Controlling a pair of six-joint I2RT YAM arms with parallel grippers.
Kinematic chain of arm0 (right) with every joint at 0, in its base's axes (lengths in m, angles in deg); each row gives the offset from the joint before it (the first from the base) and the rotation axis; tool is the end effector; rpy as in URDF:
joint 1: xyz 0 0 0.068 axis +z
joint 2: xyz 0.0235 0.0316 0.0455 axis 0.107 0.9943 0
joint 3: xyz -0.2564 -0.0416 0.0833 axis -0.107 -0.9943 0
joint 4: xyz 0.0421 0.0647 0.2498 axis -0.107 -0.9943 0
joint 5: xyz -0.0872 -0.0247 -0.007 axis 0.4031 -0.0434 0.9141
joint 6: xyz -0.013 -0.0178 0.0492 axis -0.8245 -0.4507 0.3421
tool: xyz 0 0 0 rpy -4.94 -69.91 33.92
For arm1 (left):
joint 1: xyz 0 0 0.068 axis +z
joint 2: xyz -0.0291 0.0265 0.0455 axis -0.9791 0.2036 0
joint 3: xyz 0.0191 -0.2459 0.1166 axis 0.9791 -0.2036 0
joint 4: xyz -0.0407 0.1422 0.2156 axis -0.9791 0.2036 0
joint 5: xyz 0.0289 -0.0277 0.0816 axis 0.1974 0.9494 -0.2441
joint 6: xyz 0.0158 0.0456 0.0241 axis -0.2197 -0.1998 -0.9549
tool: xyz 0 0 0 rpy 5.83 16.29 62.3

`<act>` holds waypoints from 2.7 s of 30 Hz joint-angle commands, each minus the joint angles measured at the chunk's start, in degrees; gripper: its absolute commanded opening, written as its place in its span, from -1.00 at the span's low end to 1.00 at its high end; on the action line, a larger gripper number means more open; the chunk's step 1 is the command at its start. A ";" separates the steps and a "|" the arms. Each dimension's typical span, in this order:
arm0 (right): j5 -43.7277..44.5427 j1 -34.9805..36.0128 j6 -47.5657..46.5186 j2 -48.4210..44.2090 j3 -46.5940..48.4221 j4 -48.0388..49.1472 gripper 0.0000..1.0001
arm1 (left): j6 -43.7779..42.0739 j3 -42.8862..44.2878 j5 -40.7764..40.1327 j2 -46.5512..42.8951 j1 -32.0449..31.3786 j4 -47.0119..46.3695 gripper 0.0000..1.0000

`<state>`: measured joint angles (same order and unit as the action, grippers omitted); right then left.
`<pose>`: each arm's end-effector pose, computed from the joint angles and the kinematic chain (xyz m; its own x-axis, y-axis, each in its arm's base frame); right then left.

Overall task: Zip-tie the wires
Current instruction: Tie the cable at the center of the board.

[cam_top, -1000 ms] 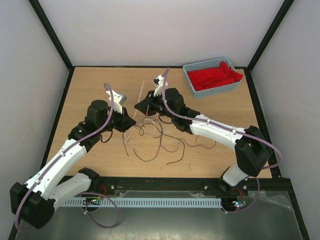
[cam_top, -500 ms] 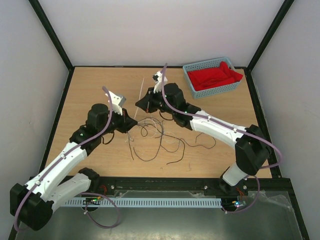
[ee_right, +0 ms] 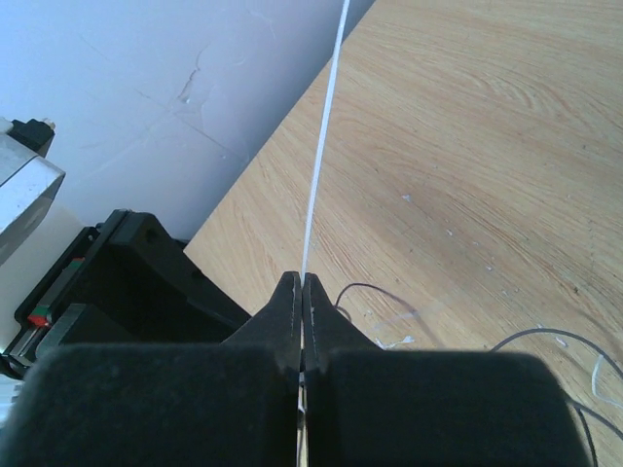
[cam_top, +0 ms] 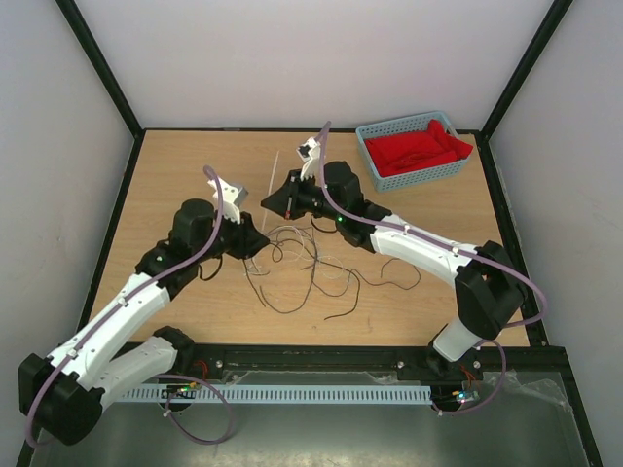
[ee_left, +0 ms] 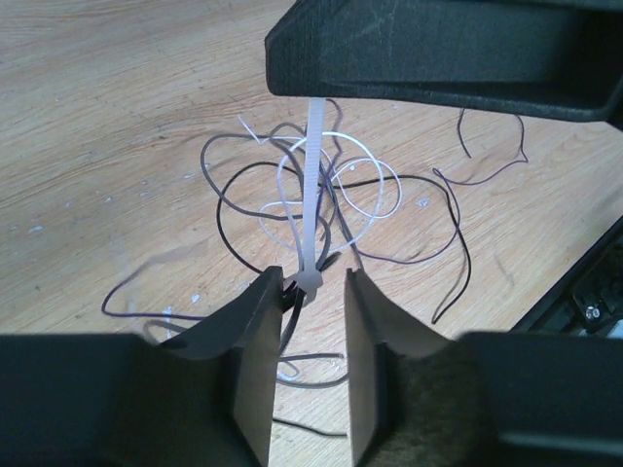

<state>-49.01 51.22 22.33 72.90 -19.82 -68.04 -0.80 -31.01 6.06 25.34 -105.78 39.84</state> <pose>0.2622 0.2774 0.3218 -0.5812 0.2437 -0.7764 -0.6625 0.4123 0.6254 0.1810 -0.1055 0.2932 -0.4695 -0.0310 -0.8824 0.5741 0.7486 -0.3317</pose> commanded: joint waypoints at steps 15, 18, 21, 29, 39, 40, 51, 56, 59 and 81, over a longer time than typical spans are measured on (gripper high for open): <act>-1.21 -0.17 1.85 -2.27 -1.72 5.46 -1.00 | -3.86 7.04 -2.20 3.18 -0.42 2.32 -0.04; -1.36 -0.17 2.06 -2.00 -1.62 5.50 -1.00 | -4.11 7.46 -2.25 2.86 -0.42 2.28 -0.18; -1.57 -0.08 2.32 -1.99 -1.63 5.80 -1.00 | -4.37 7.43 -1.92 3.10 -0.39 1.86 -0.35; -2.05 -0.08 2.80 -2.16 -1.81 6.16 -1.00 | -4.35 6.97 -0.97 6.13 -0.35 0.16 -0.55; -1.54 -0.08 2.73 -2.44 -1.52 6.42 -1.00 | -4.65 5.64 -1.12 7.43 -0.39 -1.15 -0.78; -1.07 -0.08 2.44 -2.49 -1.29 6.38 -1.00 | -4.64 5.49 -0.86 7.43 -0.42 -1.12 -0.80; 2.32 -0.09 -1.54 -0.34 7.66 1.75 -1.00 | -1.56 -0.07 0.62 7.85 -1.27 -4.14 -0.87; 2.80 -0.12 -2.68 -0.40 9.20 0.50 -1.00 | -0.37 -2.43 0.51 8.45 -1.60 -5.80 -0.88; 2.79 -0.16 -2.86 -0.58 8.81 0.45 -1.00 | -0.72 -2.63 0.30 8.65 -1.63 -6.01 -0.89; -1.50 -15.06 -12.26 -17.63 -9.39 -4.00 0.34 | 6.07 5.10 9.26 8.28 18.69 13.02 -1.00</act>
<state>-50.85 37.96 14.42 59.54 -26.24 -70.99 2.02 -27.93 10.54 30.26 -90.50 50.90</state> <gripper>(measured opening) 0.662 0.104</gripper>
